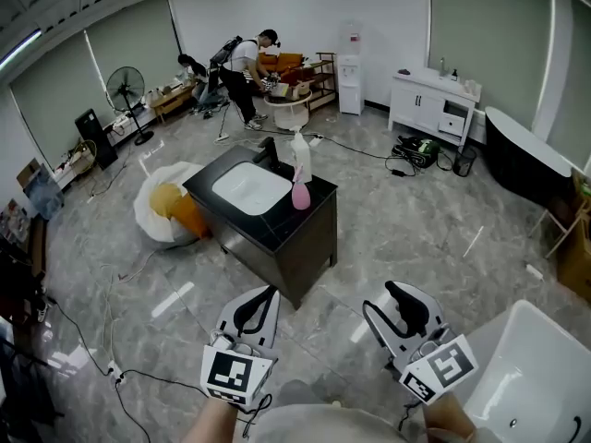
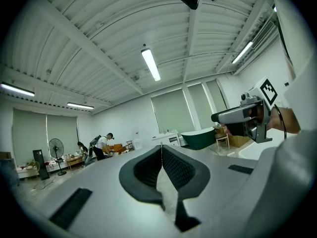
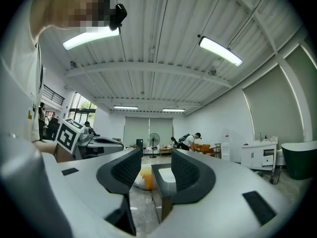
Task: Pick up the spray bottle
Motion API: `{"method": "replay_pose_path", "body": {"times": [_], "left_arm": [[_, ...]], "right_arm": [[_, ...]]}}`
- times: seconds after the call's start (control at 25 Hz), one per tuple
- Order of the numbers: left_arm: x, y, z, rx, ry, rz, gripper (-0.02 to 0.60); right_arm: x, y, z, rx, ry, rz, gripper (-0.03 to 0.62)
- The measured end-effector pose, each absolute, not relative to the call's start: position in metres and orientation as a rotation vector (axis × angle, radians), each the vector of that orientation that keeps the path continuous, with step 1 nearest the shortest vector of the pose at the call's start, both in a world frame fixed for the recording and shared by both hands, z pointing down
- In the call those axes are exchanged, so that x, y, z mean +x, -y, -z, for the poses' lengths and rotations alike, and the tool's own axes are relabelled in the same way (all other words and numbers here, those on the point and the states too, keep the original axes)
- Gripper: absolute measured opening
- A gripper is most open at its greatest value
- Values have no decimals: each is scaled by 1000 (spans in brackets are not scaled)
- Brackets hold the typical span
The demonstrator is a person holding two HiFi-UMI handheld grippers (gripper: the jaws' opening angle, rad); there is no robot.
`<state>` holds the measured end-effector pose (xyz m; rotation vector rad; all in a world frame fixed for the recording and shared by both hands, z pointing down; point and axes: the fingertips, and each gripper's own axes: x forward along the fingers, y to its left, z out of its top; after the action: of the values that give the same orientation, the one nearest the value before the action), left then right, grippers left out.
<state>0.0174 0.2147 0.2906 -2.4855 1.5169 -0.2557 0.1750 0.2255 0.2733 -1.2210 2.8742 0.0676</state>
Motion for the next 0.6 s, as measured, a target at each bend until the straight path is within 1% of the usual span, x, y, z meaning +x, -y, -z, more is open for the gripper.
{"method": "replay_pose_path", "body": {"times": [0.12,0.32,0.6], "left_arm": [[18,-213,-297,-2481,-1515,288,21],[17,-199,-308,-2491,-1520,301,20],[2,-149,-316,-2464,-1532,258,20]], "right_arm": [[177,-221,-276,-1213,-2877,-61,216],[179,-204,-284,-1231,-2883,-43,216],[167,-158,-300,-1237,-2888,-88,218]]}}
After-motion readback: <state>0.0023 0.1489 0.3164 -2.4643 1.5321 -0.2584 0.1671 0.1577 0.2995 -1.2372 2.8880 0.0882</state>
